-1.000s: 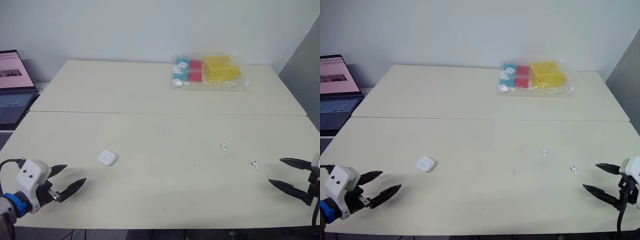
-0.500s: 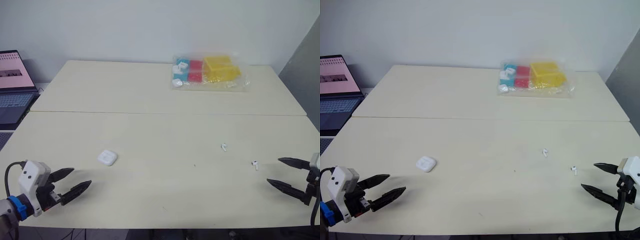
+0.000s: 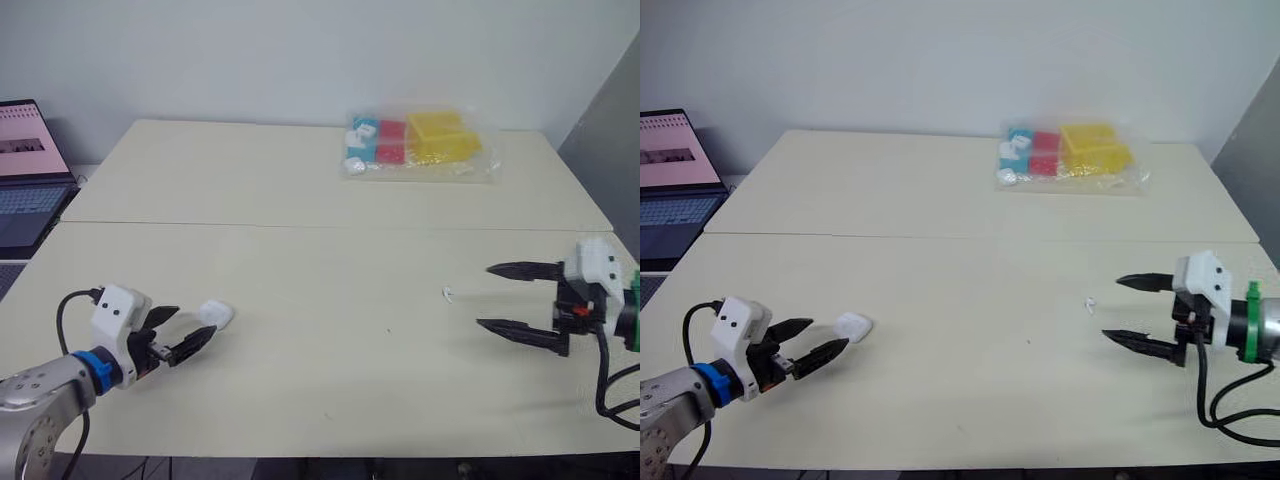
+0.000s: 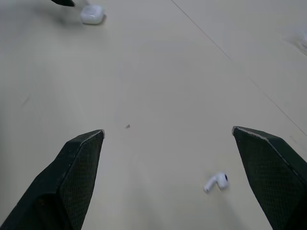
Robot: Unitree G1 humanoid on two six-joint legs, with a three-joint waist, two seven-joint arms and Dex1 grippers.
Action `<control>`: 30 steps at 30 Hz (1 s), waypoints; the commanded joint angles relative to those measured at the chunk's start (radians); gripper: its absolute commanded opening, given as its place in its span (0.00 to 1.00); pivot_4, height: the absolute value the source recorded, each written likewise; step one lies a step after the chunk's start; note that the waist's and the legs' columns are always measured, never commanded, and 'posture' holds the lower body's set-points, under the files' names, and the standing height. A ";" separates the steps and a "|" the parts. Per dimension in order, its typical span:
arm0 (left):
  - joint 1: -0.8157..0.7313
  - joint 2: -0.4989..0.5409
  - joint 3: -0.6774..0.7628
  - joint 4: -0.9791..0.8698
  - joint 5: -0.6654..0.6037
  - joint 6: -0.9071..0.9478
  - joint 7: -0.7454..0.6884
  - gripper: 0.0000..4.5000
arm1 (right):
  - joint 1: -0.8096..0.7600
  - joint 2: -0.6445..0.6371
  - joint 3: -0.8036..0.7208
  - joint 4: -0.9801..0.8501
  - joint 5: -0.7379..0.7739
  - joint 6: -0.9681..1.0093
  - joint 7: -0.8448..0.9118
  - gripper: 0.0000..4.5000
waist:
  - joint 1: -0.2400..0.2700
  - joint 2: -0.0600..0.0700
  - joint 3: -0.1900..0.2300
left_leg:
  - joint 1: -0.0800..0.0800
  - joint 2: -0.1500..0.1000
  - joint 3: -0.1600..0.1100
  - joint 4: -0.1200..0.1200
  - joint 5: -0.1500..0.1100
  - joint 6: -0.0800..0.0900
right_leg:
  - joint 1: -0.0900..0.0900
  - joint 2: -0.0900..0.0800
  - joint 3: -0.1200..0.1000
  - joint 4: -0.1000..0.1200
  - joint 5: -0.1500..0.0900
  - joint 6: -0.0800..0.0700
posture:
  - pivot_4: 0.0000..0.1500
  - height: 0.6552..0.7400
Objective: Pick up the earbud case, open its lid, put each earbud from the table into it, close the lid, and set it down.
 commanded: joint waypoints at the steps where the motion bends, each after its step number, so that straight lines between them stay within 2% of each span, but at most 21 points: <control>1: -0.034 0.028 -0.046 0.023 0.033 -0.002 -0.007 1.00 | -0.111 -0.031 0.063 -0.071 0.056 0.081 -0.018 0.99 | 0.000 0.000 0.000 | 0.000 0.000 0.000 0.000 0.000 0.000 | 0.000 -0.001 0.000 0.000 0.000 0.000 | 1.00 1.00; 10: -0.111 0.046 -0.129 0.105 0.091 -0.012 -0.021 1.00 | -0.243 -0.044 0.148 -0.159 0.131 0.164 -0.007 0.99 | 0.002 0.000 0.000 | -0.001 0.000 0.000 0.000 0.000 0.000 | 0.000 -0.002 0.000 0.000 0.000 0.001 | 1.00 1.00; 19: -0.215 0.052 -0.235 0.226 0.155 -0.054 -0.057 1.00 | -0.322 -0.049 0.236 -0.139 0.113 0.155 0.051 0.99 | 0.002 0.000 0.000 | 0.000 0.000 0.000 0.001 0.000 0.000 | 0.000 -0.002 0.000 0.001 0.003 -0.003 | 1.00 1.00; 29: -0.285 0.092 -0.303 0.337 0.182 -0.061 -0.172 1.00 | -0.338 -0.033 0.262 -0.131 0.098 0.143 0.057 0.99 | 0.004 0.002 -0.002 | 0.001 0.000 0.000 0.001 0.000 0.001 | 0.000 -0.002 -0.001 0.001 0.002 -0.001 | 1.00 1.00; 30: -0.292 0.092 -0.307 0.344 0.186 -0.063 -0.176 0.96 | -0.337 -0.031 0.262 -0.132 0.098 0.144 0.056 1.00 | 0.004 0.003 -0.002 | 0.001 0.000 0.000 0.001 0.000 0.001 | 0.000 -0.002 -0.001 0.001 0.002 -0.001 | 1.00 1.00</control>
